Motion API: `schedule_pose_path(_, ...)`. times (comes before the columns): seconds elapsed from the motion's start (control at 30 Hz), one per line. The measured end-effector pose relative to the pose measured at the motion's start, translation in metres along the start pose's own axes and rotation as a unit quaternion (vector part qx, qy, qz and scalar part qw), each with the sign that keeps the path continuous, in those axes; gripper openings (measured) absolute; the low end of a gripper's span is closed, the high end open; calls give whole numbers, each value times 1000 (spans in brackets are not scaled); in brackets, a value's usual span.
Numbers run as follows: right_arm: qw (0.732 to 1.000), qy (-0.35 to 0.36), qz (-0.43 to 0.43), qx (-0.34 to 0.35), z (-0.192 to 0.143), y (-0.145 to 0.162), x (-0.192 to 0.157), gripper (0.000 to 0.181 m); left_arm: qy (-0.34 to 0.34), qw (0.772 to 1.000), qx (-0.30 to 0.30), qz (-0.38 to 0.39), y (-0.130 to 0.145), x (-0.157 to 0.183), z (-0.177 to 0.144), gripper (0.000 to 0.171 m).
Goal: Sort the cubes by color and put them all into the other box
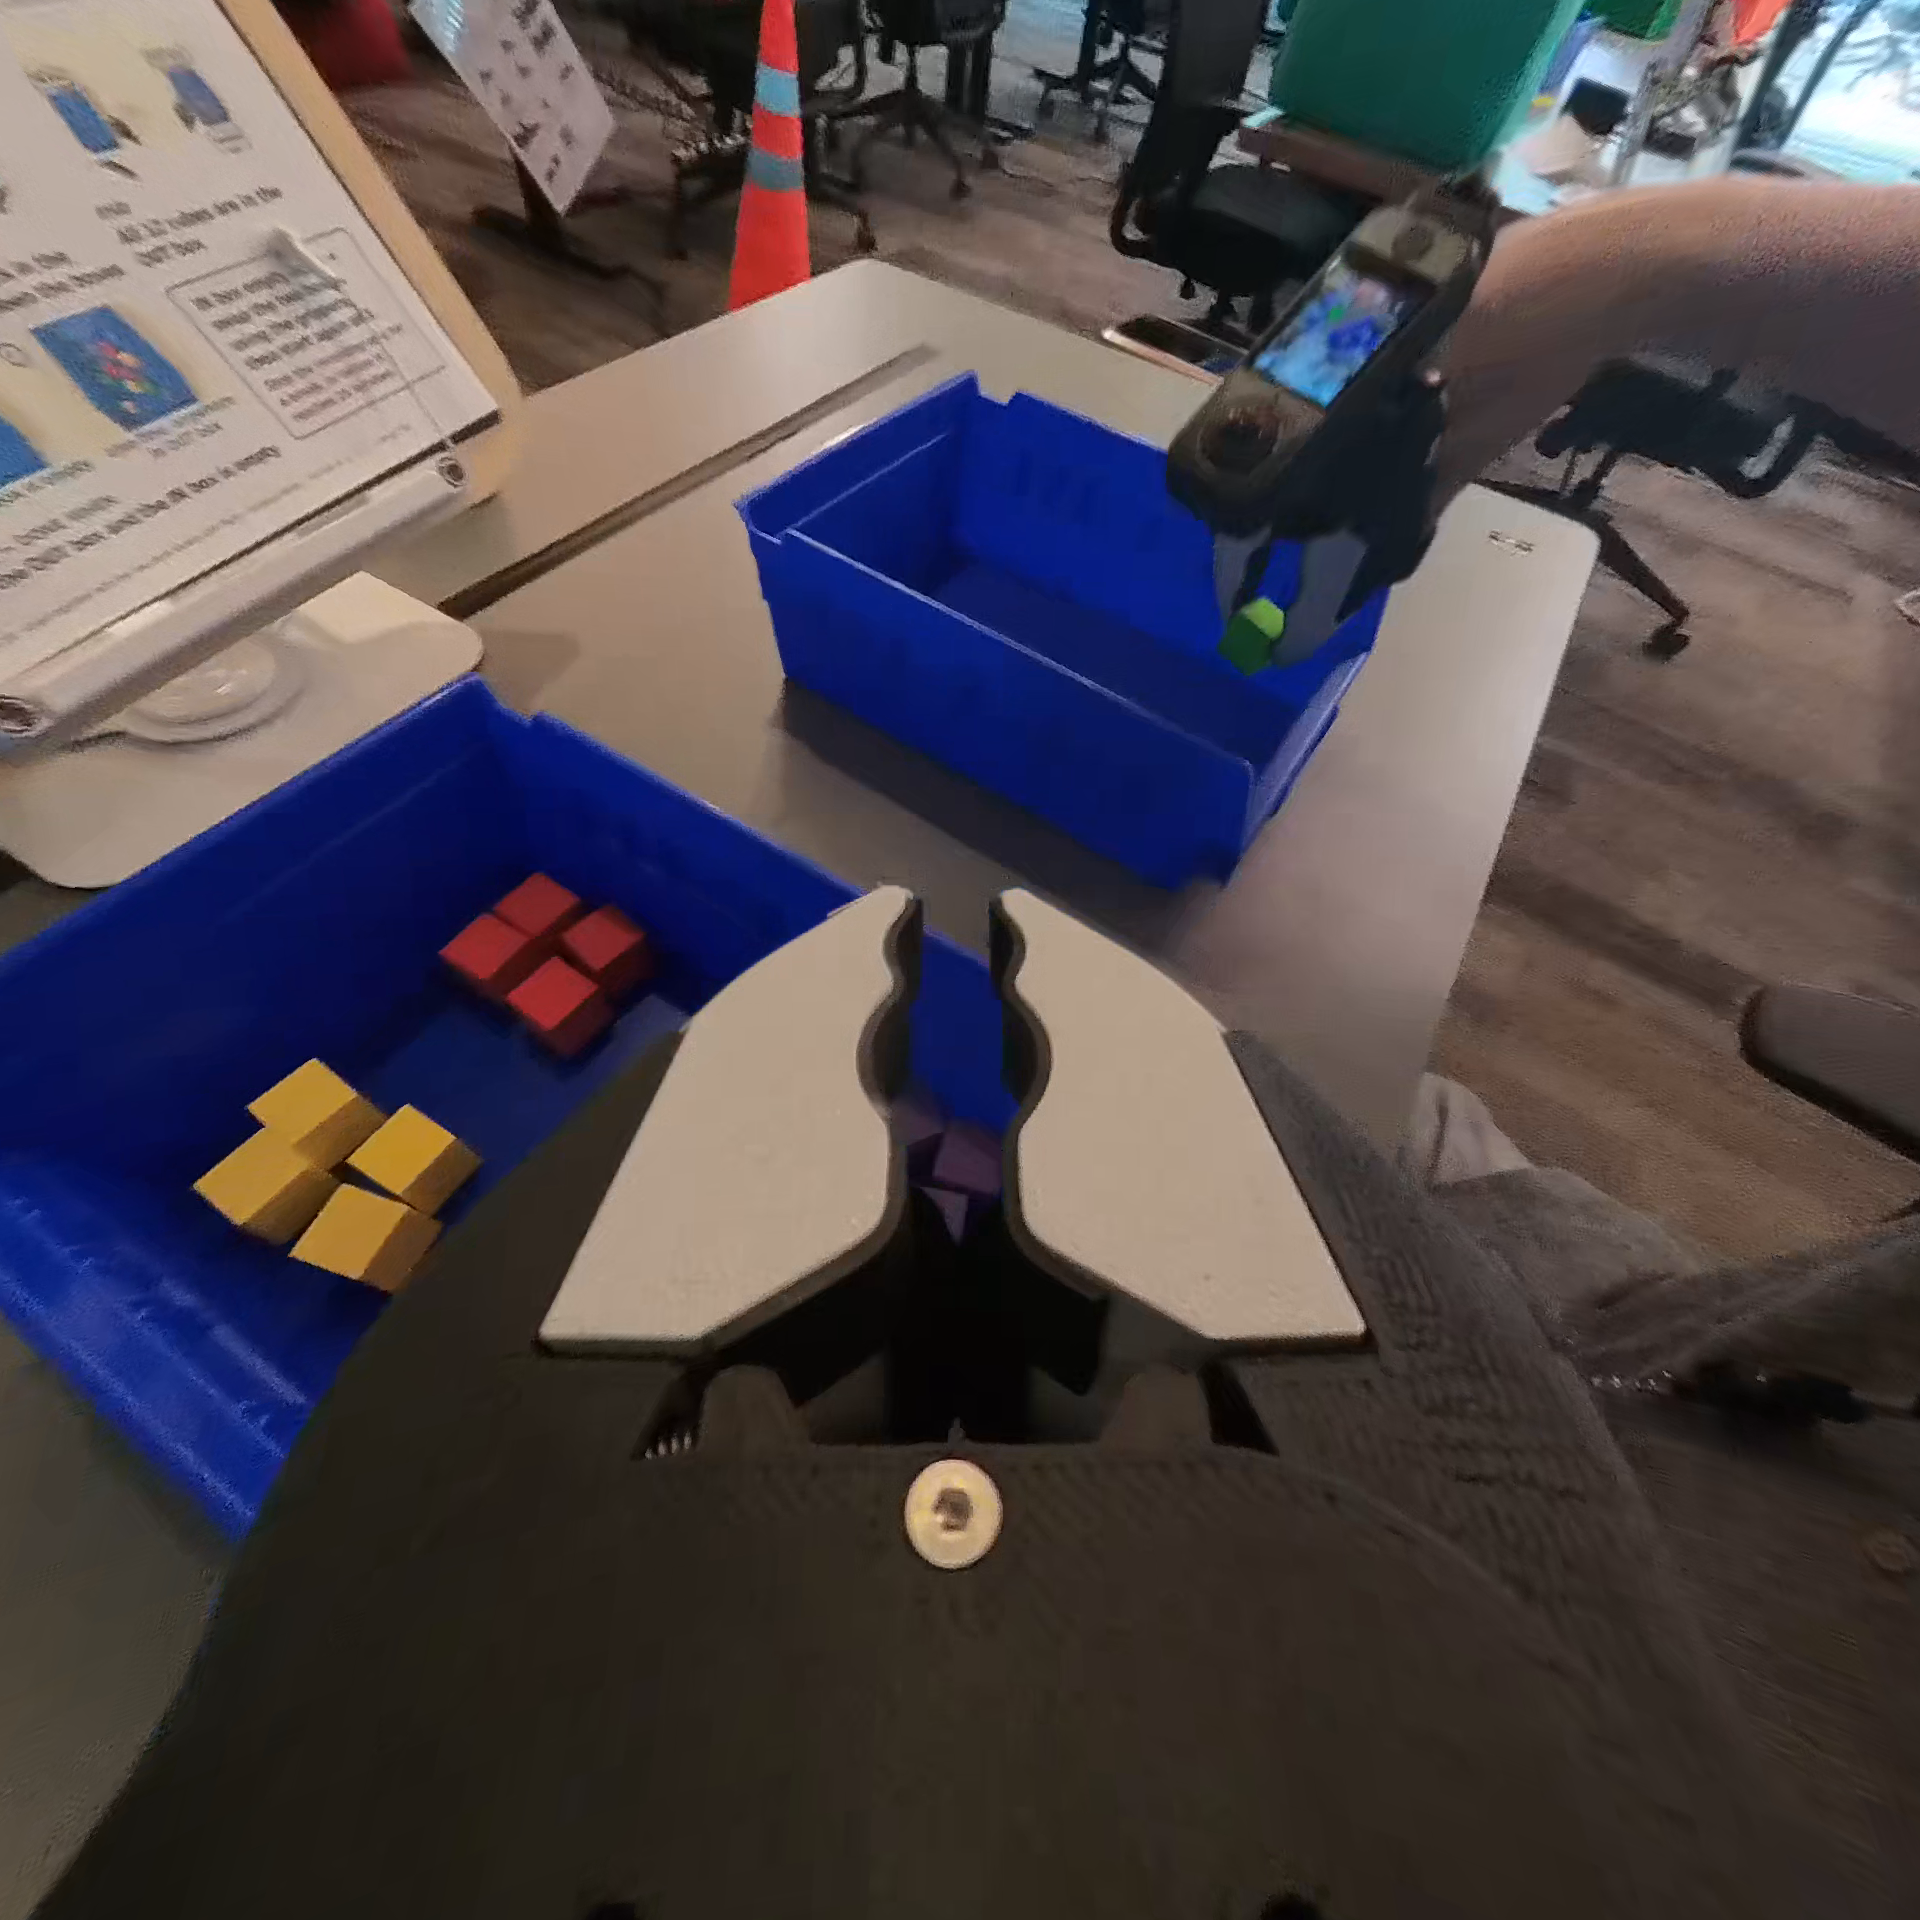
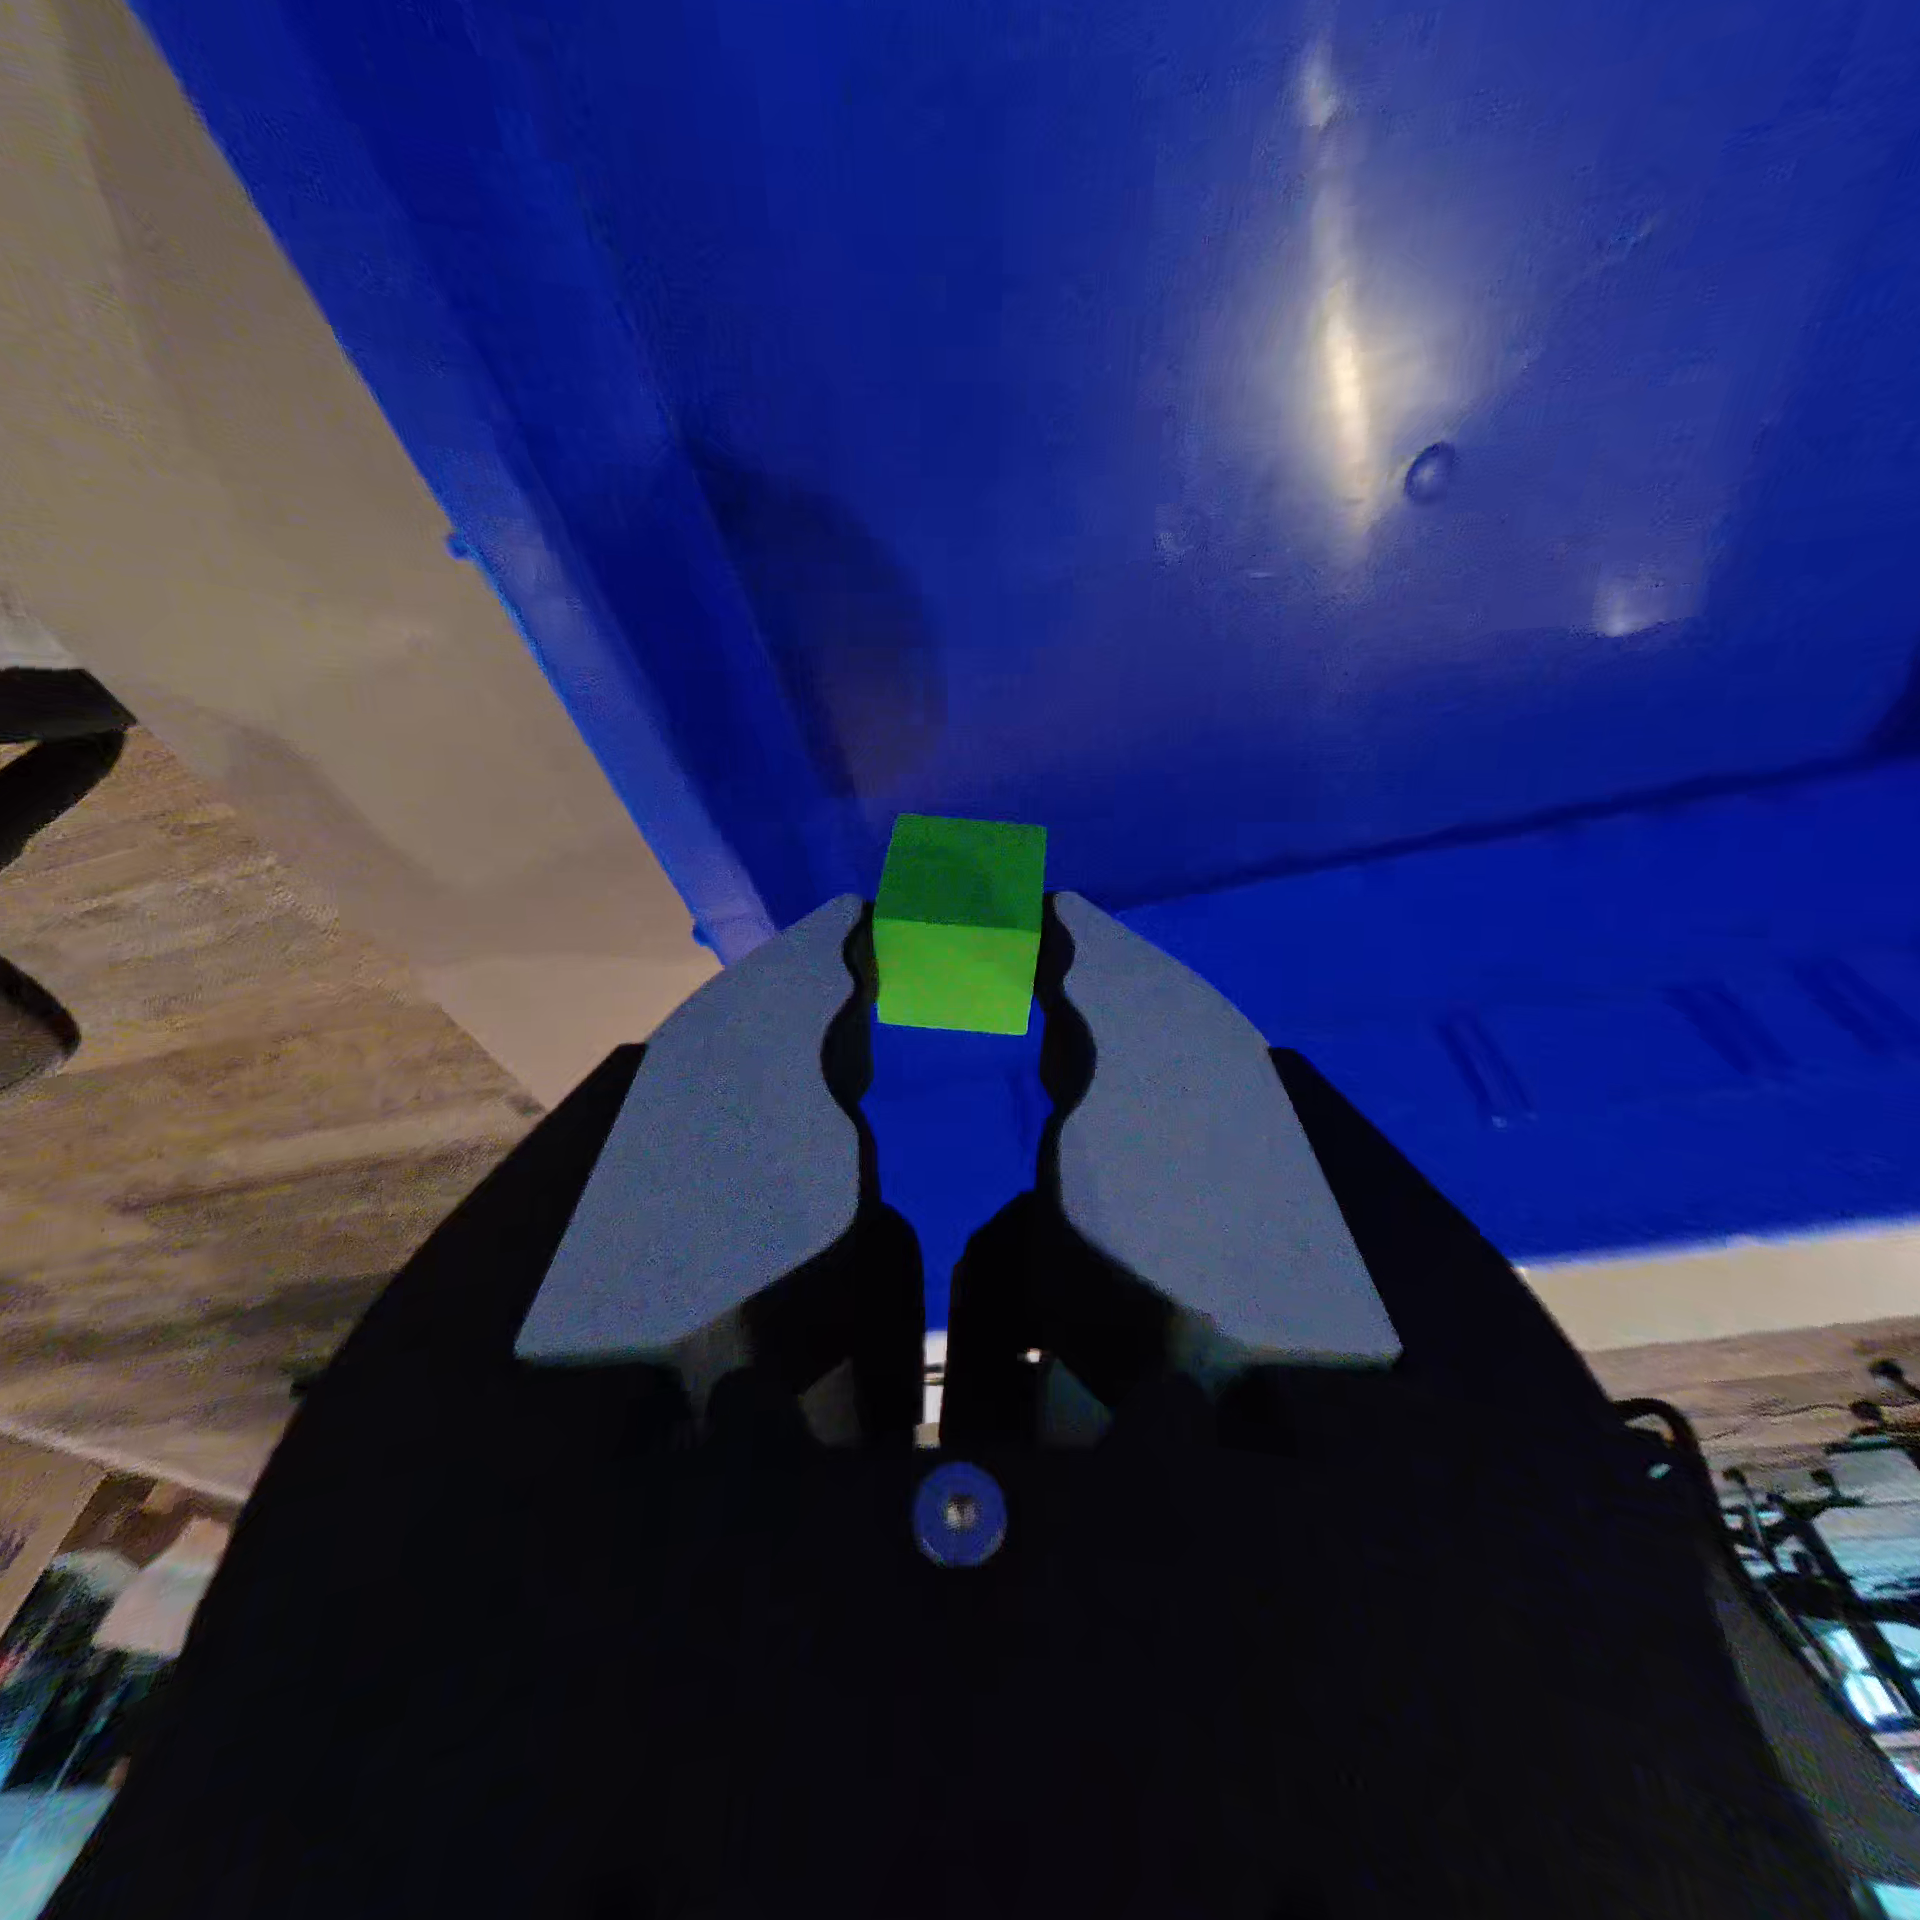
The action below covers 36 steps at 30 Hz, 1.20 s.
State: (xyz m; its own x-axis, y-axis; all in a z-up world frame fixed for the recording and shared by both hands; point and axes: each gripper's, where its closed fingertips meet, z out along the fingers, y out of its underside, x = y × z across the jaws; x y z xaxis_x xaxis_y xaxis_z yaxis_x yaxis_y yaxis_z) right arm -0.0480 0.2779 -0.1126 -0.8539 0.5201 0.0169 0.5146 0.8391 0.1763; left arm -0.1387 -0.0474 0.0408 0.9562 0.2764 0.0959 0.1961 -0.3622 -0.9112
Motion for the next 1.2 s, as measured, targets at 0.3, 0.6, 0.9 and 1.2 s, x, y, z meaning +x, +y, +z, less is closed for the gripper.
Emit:
schedule_pose_path(0.3, 997, -27, -8, -74, 47, 20, 1, 29, -3, 1000, 13, -23, 2, -17, -12, 13)
schedule_pose_path(0.6, 995, -26, 37, -88, 42, 28, 11, 51, -11, 999, -14, -44, 16, -27, -10, 17)
schedule_pose_path(0.9, 974, 163, 64, 141, -74, -13, 24, 44, -96, 958, -264, -63, 114, -53, 42, 48)
schedule_pose_path(1.2, 930, 286, 88, 214, -95, -12, -16, 42, -154, 941, -292, -72, 133, -58, 53, 53)
